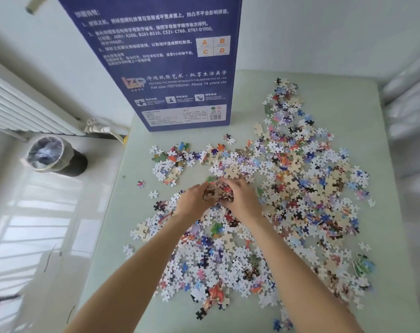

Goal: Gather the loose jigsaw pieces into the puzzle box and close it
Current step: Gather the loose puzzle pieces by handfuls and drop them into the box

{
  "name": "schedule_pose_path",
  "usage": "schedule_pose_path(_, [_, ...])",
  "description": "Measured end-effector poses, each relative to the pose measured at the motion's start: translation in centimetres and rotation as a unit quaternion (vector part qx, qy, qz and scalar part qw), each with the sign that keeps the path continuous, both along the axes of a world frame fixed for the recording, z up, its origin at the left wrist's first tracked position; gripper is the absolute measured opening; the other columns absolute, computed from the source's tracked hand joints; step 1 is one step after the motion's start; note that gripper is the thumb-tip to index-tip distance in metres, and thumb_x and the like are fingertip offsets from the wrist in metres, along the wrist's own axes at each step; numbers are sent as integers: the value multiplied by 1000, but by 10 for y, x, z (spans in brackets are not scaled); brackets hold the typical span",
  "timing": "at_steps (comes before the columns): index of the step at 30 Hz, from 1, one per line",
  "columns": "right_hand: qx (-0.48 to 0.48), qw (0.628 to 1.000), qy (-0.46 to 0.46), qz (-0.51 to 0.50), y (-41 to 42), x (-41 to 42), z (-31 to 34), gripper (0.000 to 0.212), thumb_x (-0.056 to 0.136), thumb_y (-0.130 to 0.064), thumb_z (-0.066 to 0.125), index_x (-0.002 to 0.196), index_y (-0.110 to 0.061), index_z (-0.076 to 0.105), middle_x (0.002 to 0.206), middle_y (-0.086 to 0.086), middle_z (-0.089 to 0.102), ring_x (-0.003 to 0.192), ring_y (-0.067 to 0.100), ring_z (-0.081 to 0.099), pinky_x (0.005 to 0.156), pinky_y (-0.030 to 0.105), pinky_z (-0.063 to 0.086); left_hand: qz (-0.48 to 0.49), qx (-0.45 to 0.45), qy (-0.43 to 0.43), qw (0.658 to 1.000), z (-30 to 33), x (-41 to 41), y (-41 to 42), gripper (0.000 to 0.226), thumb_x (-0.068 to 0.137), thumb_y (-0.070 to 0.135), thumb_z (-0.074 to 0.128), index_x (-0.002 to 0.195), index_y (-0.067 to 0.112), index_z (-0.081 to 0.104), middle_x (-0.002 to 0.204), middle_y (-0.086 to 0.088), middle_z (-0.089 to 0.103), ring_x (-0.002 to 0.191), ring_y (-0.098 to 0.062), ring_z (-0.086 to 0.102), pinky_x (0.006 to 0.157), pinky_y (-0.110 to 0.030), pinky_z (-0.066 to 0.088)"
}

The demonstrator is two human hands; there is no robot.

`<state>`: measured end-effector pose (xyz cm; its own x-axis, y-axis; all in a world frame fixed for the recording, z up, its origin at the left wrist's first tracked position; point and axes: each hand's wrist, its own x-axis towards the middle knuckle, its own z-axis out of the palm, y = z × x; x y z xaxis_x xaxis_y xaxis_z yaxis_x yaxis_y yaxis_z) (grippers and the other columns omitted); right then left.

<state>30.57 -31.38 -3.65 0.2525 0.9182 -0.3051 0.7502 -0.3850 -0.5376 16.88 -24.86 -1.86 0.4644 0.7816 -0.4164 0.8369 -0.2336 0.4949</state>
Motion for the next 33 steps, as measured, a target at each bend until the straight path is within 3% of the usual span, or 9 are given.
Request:
schedule_pose_path(4, [3,999,-15,-39,4,-5,1,53,77,-27,72,126,-31,52,125,10,53,101,21,59,79,28,54,-18,3,-16,1000,0,4,5,46,85,27,66,129,23,52,117,-1,63,90,-17,63,81,-24,50])
schedule_pose_path(10, [45,992,45,-107,2,-4,20,31,79,-21,71,109,-21,64,109,-1,65,88,11,60,70,13,40,-36,-15,-46,998,5,-9,19,30,87,26,63,116,19,63,100,-3,69,67,-10,58,67,-17,48])
schedule_pose_path(13, [65,987,52,-137,0,-9,29,25,81,-19,69,106,-21,66,111,-5,66,63,-12,46,62,5,33,-39,-10,-54,998,8,-26,27,26,87,27,63,109,16,67,95,-3,71,65,-7,58,59,-10,42])
schedule_pose_path(15, [65,985,59,-148,-1,-13,37,25,81,-23,68,107,-22,67,111,-11,63,41,-6,41,48,6,32,-37,-5,-55,998,10,-34,30,25,87,29,62,108,17,68,93,-2,71,66,-8,59,58,-10,41])
schedule_pose_path(17, [61,983,69,-162,-2,-17,48,26,81,-24,69,106,-20,67,107,-12,62,45,-5,48,47,7,35,-39,1,-70,997,17,-40,32,26,86,30,63,108,18,69,93,-1,71,67,-9,60,58,-11,42])
schedule_pose_path(21, [111,976,86,-169,0,-18,88,23,79,-19,72,101,-20,69,101,-9,68,84,-5,58,78,5,42,-60,41,-132,989,56,-49,43,20,86,30,64,97,16,73,84,1,69,66,-13,59,53,-13,40])
schedule_pose_path(25, [199,968,101,-117,16,-9,155,24,78,-17,73,100,-24,69,97,-17,64,78,-19,55,75,0,40,-90,99,-211,968,120,-54,67,20,84,33,65,85,14,71,74,1,64,64,-16,57,54,-17,36])
schedule_pose_path(30, [307,943,107,-69,68,6,247,22,77,-16,74,97,-23,70,88,-20,66,79,-12,60,71,2,40,-94,188,-280,937,218,-46,115,17,85,33,65,89,17,71,70,10,60,60,-6,52,55,-21,38])
schedule_pose_path(33, [372,924,80,-49,114,18,291,17,77,-18,75,93,-20,72,85,-16,67,77,-12,59,72,2,39,-79,237,-304,919,269,-36,150,15,86,35,64,90,22,71,74,2,63,64,-13,55,59,-30,40])
